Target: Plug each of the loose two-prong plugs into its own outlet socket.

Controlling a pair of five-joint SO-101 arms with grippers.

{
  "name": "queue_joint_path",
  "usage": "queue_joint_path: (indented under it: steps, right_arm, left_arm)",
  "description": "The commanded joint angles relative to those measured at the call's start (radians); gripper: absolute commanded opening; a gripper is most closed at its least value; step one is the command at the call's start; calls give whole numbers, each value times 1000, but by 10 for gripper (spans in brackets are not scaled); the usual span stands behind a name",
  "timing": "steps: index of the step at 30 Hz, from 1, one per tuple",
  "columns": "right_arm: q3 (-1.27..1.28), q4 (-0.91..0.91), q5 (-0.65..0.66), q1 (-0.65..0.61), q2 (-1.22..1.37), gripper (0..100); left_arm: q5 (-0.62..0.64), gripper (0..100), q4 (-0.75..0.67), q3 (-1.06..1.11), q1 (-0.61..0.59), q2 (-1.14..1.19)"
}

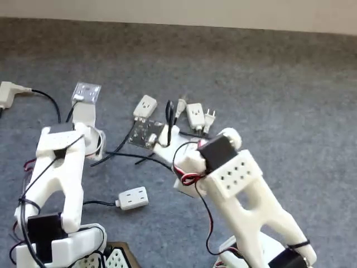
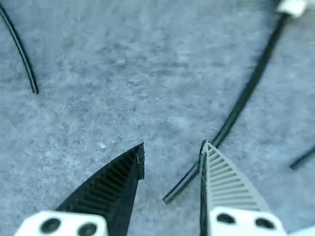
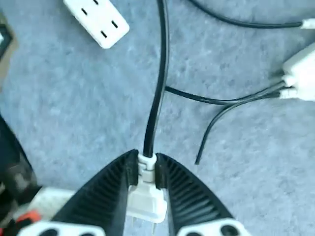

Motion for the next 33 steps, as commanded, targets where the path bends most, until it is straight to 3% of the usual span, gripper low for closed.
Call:
queue_joint_path:
  steps: [1, 6, 11, 15, 20, 23, 28, 33]
  right_arm:
    - [-150, 30, -149, 18, -36, 6]
    - [-183, -107, -423, 94, -47, 6]
    - [-147, -234, -470, 185, -51, 5]
    - [-5, -430, -506, 200, -162, 5]
    - [321, -717, -543, 199, -378, 5]
    - [495, -858, -569, 168, -450, 5]
    - [621, -980, -572, 99, -473, 5]
    - [616, -992, -572, 53, -473, 5]
  left_arm:
    - [-91, 199, 164, -173, 73, -22]
    - [-163, 199, 324, -331, 120, -39]
    - [-161, 203, 396, -374, 127, -268]
    - [-160, 261, 388, -236, 180, -615]
    - [-157, 284, 344, 38, 343, -1049]
    - [-83, 285, 318, 157, 424, -1245]
    - [-14, 339, 310, 294, 541, -1466]
    - [-17, 361, 264, 447, 552, -1543]
